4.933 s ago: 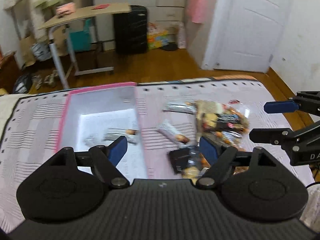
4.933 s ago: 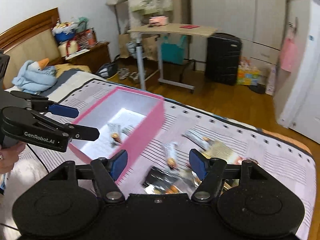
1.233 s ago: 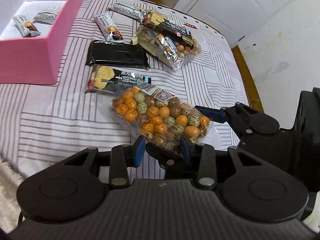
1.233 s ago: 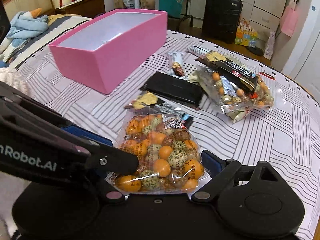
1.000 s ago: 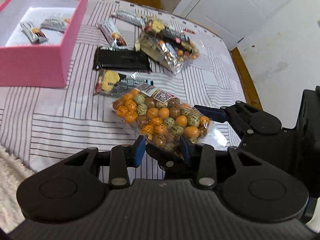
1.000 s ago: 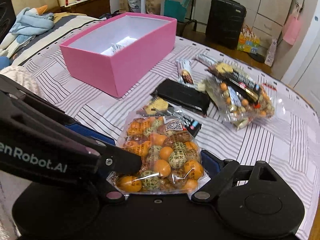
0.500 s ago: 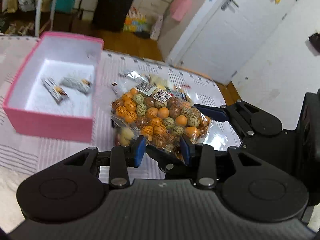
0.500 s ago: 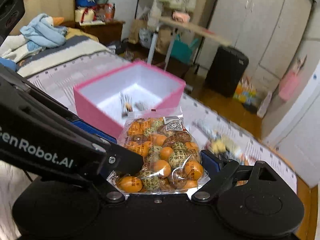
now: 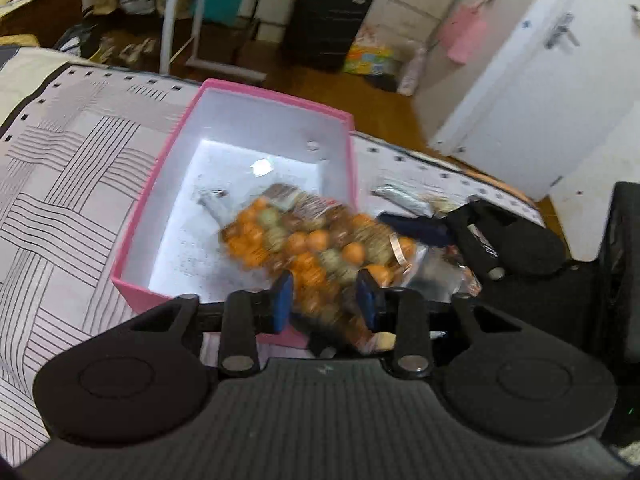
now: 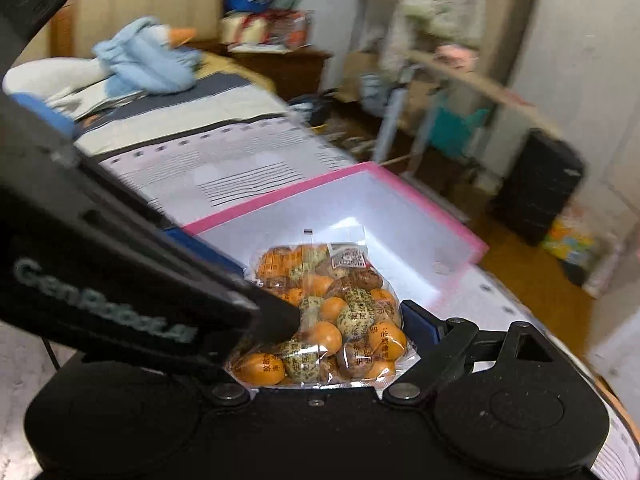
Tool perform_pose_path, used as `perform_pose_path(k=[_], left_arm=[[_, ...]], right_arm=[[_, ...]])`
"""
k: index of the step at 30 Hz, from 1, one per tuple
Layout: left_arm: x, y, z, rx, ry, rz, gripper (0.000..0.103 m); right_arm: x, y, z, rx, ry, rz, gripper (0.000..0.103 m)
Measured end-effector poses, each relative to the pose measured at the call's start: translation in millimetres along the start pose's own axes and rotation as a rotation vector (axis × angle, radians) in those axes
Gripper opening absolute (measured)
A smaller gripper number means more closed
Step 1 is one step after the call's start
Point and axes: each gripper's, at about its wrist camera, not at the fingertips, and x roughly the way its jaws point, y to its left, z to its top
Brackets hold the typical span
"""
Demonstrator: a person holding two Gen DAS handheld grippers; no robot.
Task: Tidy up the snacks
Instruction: 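Carry the nut bag over the pink box and release it from the right gripper, then lower the left gripper onto the black cracker packet and grasp it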
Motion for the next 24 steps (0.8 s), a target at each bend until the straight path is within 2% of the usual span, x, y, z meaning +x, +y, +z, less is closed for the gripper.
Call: perform_pose_path(k=[2, 3, 4, 5, 7, 11, 14, 17, 20, 23, 24], left_arm=[[17.0, 10.0, 10.5, -0.022, 0.031, 0.013, 0.028], [29.7, 16.3, 16.8, -0.042, 0.067, -0.008, 0.029], [41.8, 21.9, 20.9, -0.077, 0.107, -0.025, 0.030], [46.2, 25.4, 23.1, -0.092, 0.108, -0.026, 0.032], [53.3, 29.4, 28.1, -0.091, 0.103, -0.012, 0.032], [59.1, 32.5, 33.4, -0.099, 0.103, -0.014, 0.032], [67.3, 38.4, 33.9, -0.116, 0.117, -0.018, 0.032], [76.8, 47.3, 33.5, -0.127, 0.132, 0.022, 0.031], [82.9, 53.7, 29.8, -0.128, 0.142, 0.063, 0.032], [79.5, 53.3, 25.5, -0.111, 0.135, 0.090, 0.034], [76.2, 51.3, 23.8, -0.103, 0.132, 0.092, 0.039]], right_arm=[[21.1, -11.0, 1.5, 0.051, 0.029, 0.106, 0.091], [29.9, -14.6, 1.9, 0.077, 0.039, 0.140, 0.091], [36.2, -16.4, 3.1, 0.086, 0.049, 0.146, 0.091], [43.0, -19.7, 3.9, 0.103, 0.058, 0.140, 0.091], [48.8, -30.3, 6.1, 0.155, 0.066, 0.193, 0.091], [55.7, -30.4, 10.2, 0.050, 0.076, 0.136, 0.092], [67.7, -38.7, 15.6, 0.018, 0.122, 0.148, 0.092], [82.1, -38.9, 12.5, -0.031, 0.169, 0.153, 0.095], [87.4, -33.9, 9.8, -0.060, 0.199, 0.116, 0.095], [74.2, -28.1, 10.5, -0.062, 0.179, 0.073, 0.095], [70.9, -25.8, 12.4, -0.072, 0.176, 0.057, 0.095]])
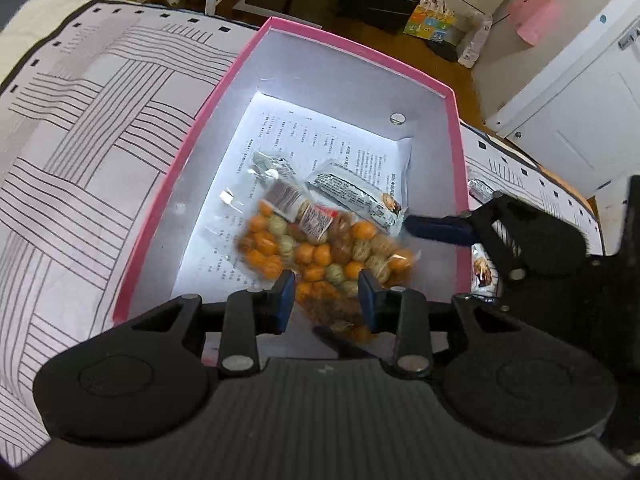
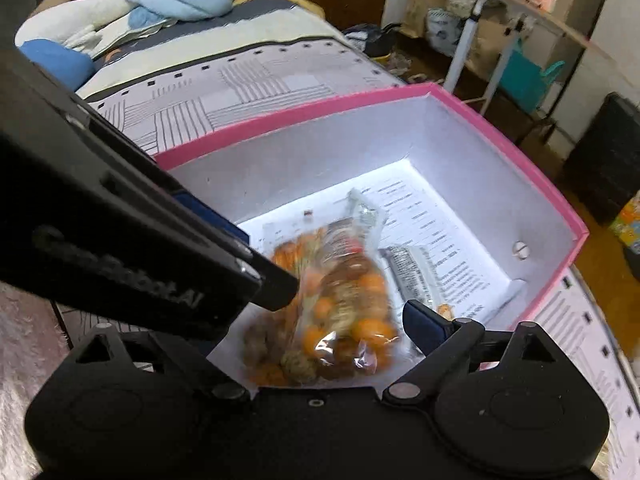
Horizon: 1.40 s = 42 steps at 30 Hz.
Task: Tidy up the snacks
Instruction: 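Lower the left gripper onto the black cracker packet and grasp it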
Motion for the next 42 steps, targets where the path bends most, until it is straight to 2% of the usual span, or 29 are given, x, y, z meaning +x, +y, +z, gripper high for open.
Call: perform_pose_path(k=[5, 10, 12, 15, 18, 22, 27, 30, 33, 36, 38, 42], left_arm=[[-24.8, -10.5, -11.2, 0.041, -0.027, -0.012, 0.047], [-56.4, -28.7, -28.2, 0.117, -0.064, -0.017, 0.054], [-70.2, -39.6, -36.6, 0.159, -0.088, -0.010, 0.060], [-88.0, -54.5, -48.0, 0.207, -0.110, -0.006, 0.062], [-102.6, -72.5, -58.6, 0.262, -0.128, -0.018, 0.068], [-109.8, -102.1, -71.3, 0.323, -0.145, -0.047, 0.076], [-92.4, -147.5, -82.0, 0.406, -0.133, -0.108, 0.077], [-70.8, -172.4, -84.4, 0.427, -0.100, -0.113, 0.075], [-46.5, -189.5, -91.5, 0.437, -0.072, -0.110, 0.075], [-18.1, -192.7, -98.4, 0.417, -0.027, -0.087, 0.073], [0.5, -191.5, -104.1, 0.412, -0.001, -0.068, 0.073], [36.0, -180.6, -114.0, 0.406, 0.047, -0.041, 0.068]], right_arm=[[-39.2, 19.7, -8.1, -0.036, -0.015, -0.117, 0.095], [-82.1, 32.2, -30.3, -0.013, -0.040, -0.172, 0.095], [-100.2, 35.6, -40.2, 0.000, -0.059, -0.194, 0.095], [-118.4, 35.3, -52.5, 0.033, -0.079, -0.213, 0.095], [-140.3, 34.4, -69.3, 0.064, -0.129, -0.235, 0.095], [-175.3, 25.1, -107.6, 0.106, -0.269, -0.278, 0.095], [-187.7, 7.6, -156.9, 0.135, -0.299, -0.350, 0.096], [-184.8, -4.7, -183.3, 0.164, -0.269, -0.339, 0.096], [-175.8, -16.2, -205.0, 0.223, -0.242, -0.307, 0.096], [-162.5, -25.2, -219.6, 0.305, -0.230, -0.225, 0.096], [-148.8, -31.2, -228.0, 0.373, -0.207, -0.170, 0.096], [-122.2, -27.7, -243.9, 0.449, -0.159, -0.121, 0.095]])
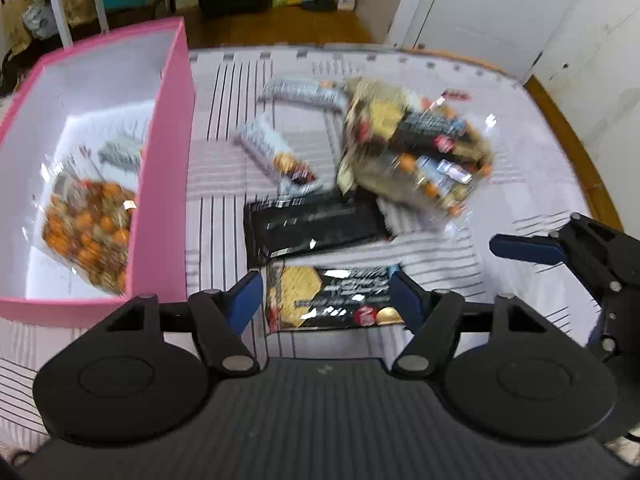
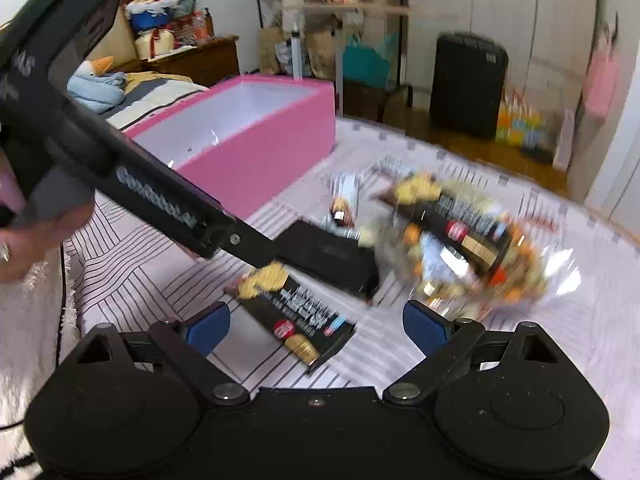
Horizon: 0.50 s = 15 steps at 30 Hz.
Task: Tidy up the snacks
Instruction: 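Lower the left gripper onto the black cracker packet and grasp it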
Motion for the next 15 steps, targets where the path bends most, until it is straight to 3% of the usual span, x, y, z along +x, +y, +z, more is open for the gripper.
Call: perform_pose_path(k=[6, 10, 13, 15], left_arm=[[39.6, 17.0, -12.2, -0.059, 0.071, 0.031, 0.063], [57.4, 20.7, -14.8, -0.094, 0.091, 0.068, 0.062], [62.2, 26.0, -13.3, -0.138, 0.089, 0.047, 0.063], [64.5, 31.5, -12.5, -0.181, 0.104, 0.023, 0.062]], right_arm=[[35.7, 12.2, -10.8, -0.018, 0.101, -0.008, 0.088], [58.2, 6.9, -17.5, 0.043, 0.150, -0.042, 0.083], [59.5, 4.8, -18.5, 0.057, 0.122, -0.050, 0.079], [59.8, 4.9, -18.6, 0.061, 0.107, -0.032, 0.067]])
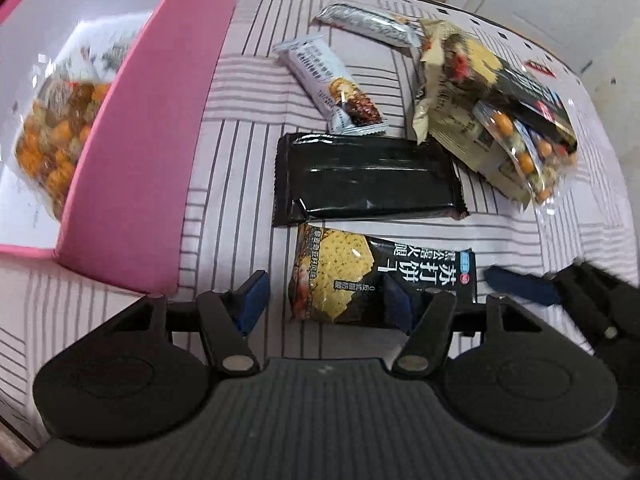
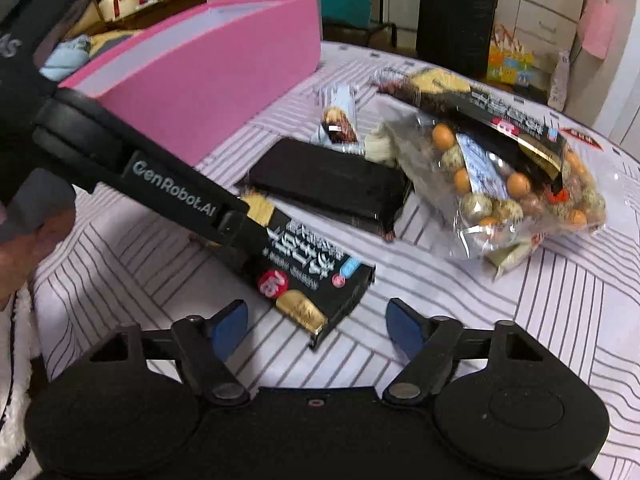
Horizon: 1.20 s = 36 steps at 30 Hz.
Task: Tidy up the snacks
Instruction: 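Lower the left gripper onto the black cracker packet and grasp it, then carry the black cracker packet over the pink box with the left gripper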
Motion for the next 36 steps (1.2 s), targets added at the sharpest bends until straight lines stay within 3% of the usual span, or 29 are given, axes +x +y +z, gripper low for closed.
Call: perform_pose_path(k=[2, 5, 15, 19, 25, 29, 36], left_arm=[[0.1, -0.5, -0.5, 0.000, -0.002, -0.003, 0.061], [-0.5, -1.2, -1.5, -0.008, 0.010, -0.044, 0.051], [-5.7, -7.1, -8.3, 0.014, 0.029, -0.109, 0.051], [-14.5, -13.3, -13.0, 0.048, 0.006, -0.094, 0.051], [-35.3, -17.4, -20.8, 0.086, -0.002, -0.089, 0.051], [-44.3, -7.3, -32.7, 0.042, 0.031, -0.122, 0.051], [-78.3, -2.9, -55.8, 0.058, -0.001, -0.129, 0.051]], right_arm=[[2.2, 2.2, -2.0, 0.002, -0.005, 0.000, 0.062], [3.3, 9.1, -3.9, -0.045, -0.004, -0.037, 0.061], [-8.4, 5.6, -2.5, -0.008, -0.012, -0.052, 0.053], [-14.6, 4.1, -0.3, 0.019, -0.002, -0.023, 0.054], [-35.0, 16.6, 0.6, 0.008, -0.003, -0.003, 0.062], [-48.9, 33.3, -1.8, -0.018, 0.001, 0.008, 0.069], [-74.4, 66.6, -4.1, -0.046, -0.029, -0.024, 0.071]])
